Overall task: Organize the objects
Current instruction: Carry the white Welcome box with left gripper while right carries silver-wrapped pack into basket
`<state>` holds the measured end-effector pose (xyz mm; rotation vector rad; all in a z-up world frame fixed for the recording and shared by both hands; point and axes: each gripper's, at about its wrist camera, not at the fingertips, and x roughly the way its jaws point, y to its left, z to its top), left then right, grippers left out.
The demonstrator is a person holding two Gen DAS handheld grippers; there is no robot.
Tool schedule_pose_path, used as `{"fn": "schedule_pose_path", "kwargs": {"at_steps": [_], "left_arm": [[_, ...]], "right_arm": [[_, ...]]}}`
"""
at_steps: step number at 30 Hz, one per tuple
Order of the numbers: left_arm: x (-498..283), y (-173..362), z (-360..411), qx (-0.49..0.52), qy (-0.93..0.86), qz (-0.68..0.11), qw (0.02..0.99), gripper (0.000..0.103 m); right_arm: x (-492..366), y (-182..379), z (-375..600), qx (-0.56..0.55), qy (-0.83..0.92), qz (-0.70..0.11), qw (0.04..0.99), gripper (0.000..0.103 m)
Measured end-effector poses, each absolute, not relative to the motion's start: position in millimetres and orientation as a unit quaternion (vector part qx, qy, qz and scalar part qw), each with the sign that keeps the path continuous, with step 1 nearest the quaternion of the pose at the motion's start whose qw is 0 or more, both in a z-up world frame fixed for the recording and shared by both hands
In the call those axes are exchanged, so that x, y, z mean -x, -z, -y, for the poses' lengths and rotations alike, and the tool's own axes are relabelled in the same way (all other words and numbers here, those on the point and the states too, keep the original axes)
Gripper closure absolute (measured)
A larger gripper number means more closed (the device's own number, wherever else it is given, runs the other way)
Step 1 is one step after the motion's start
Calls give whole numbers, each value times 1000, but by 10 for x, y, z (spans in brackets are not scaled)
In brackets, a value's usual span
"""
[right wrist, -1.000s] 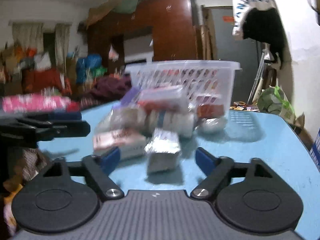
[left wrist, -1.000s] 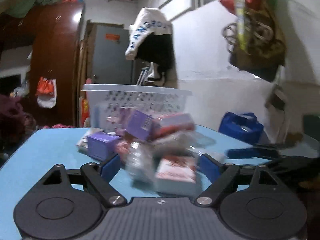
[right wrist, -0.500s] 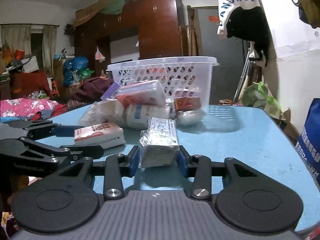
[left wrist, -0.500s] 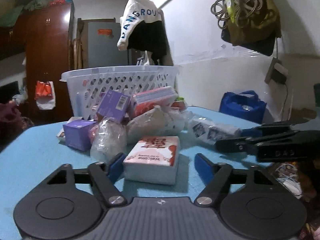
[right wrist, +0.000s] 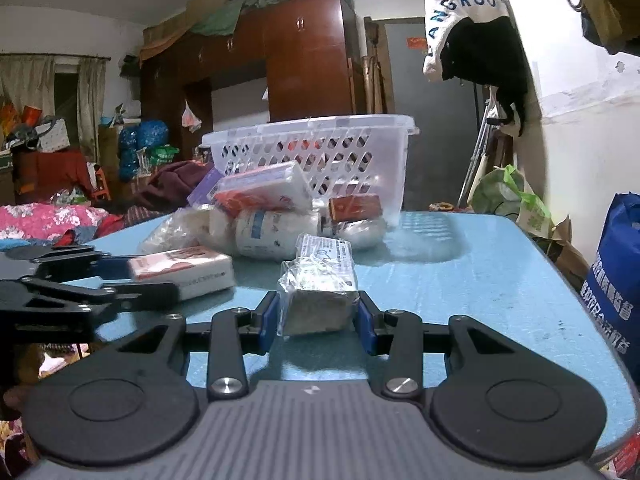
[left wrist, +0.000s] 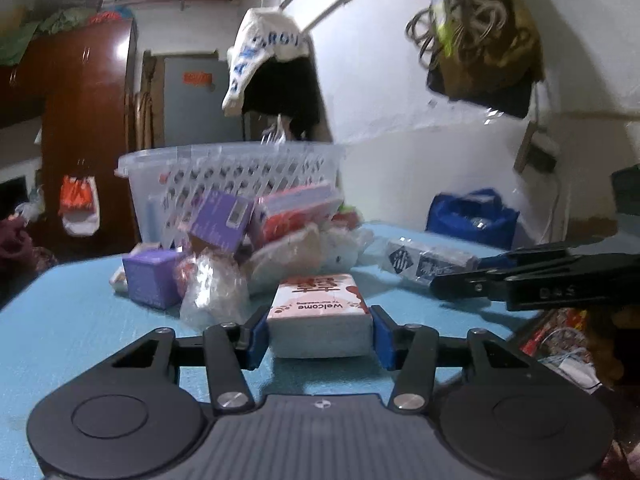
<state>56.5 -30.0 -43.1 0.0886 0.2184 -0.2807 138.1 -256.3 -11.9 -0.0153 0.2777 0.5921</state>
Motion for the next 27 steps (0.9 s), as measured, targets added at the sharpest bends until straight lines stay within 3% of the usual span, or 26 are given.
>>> {"fn": "schedule_pose_path", "kwargs": {"at_steps": [20,27], "left_arm": [[-252,119,-142,21,132,-14,991,48],[-878,-588,-363,39,104,7,994,48]], "right_arm": [[-1366,-129,2593,-20,-292,-107,950,60],[-1743,-896,2127,39,-302,-44,951,60]]}}
